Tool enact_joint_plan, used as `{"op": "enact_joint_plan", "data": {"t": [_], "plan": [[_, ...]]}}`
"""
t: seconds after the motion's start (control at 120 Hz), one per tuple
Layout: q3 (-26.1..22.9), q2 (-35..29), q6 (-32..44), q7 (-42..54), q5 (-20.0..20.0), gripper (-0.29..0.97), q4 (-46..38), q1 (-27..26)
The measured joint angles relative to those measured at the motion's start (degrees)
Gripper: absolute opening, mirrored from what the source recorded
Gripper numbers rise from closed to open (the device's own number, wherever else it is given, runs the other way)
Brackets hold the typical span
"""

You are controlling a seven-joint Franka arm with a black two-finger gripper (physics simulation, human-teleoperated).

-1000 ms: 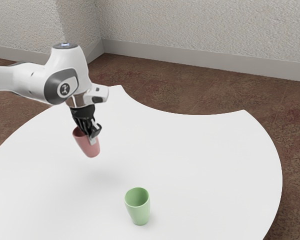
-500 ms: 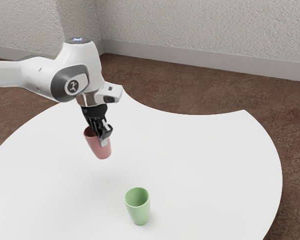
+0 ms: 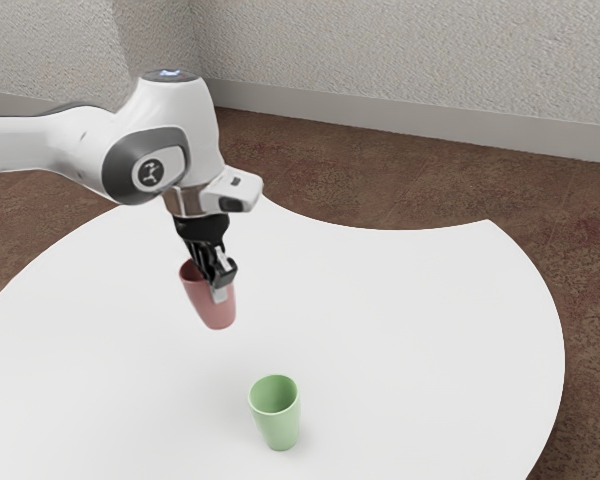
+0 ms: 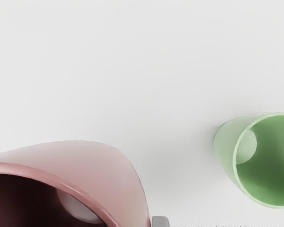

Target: Place the left cup onto the right cup

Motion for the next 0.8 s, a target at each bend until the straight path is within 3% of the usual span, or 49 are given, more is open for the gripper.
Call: {"op": "enact_joint_plan", "data": {"t": [0.8], "plan": [[-8.7, -1.7, -1.5, 0.1, -2.6, -0.1, -1.8, -1.0]]}}
